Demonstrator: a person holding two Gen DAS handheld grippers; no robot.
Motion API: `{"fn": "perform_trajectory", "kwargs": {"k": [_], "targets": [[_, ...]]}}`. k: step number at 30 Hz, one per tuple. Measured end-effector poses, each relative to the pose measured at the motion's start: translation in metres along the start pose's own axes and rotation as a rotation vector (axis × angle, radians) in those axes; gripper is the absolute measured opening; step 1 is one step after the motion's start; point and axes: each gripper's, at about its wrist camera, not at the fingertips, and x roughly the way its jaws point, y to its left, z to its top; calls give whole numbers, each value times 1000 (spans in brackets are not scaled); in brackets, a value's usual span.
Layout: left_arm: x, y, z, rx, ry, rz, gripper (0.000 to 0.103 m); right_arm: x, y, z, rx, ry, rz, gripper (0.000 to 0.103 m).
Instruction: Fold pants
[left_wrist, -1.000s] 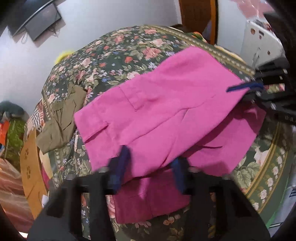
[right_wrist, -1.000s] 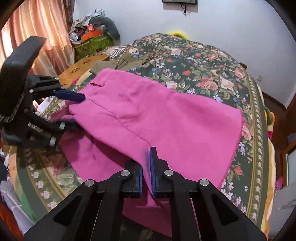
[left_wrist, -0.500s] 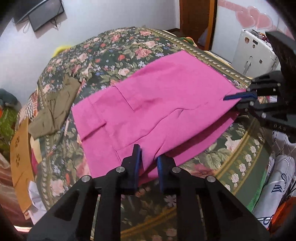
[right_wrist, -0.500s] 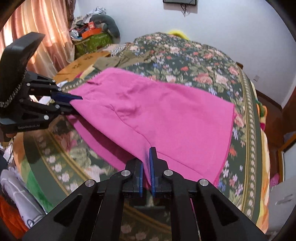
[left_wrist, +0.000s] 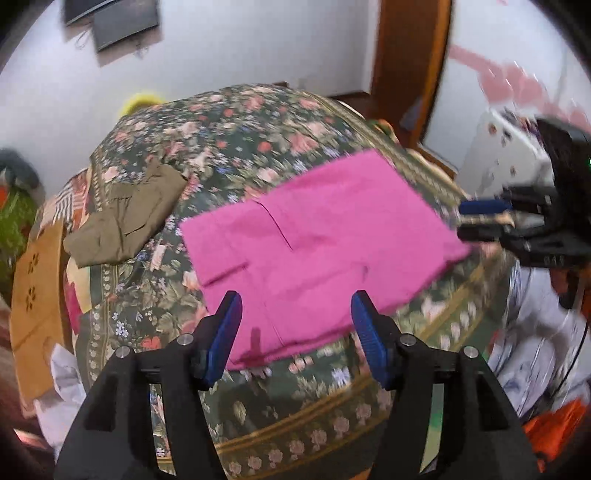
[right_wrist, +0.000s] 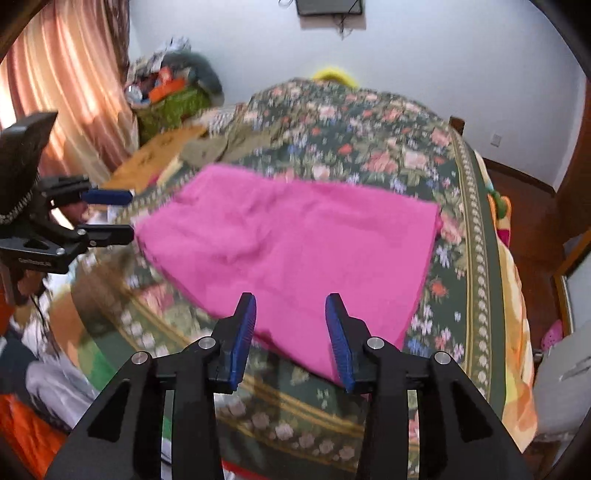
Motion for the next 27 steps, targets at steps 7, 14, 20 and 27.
{"fn": "perform_trajectory", "kwargs": {"k": [7,14,20,27], "targets": [[36,12,4,-154,46,-56,61,37,1,5,119,39,48,35],[57,17,-28,-131,85,-13,61,67,-9,-24,132,146,55,35],[47,31,-48,-130,78,35,62,50,-29,-39,135,151,0,35],[45,44,-54,-230,86,-26,62,41,-53,-52,198,150,-39,40]]}}
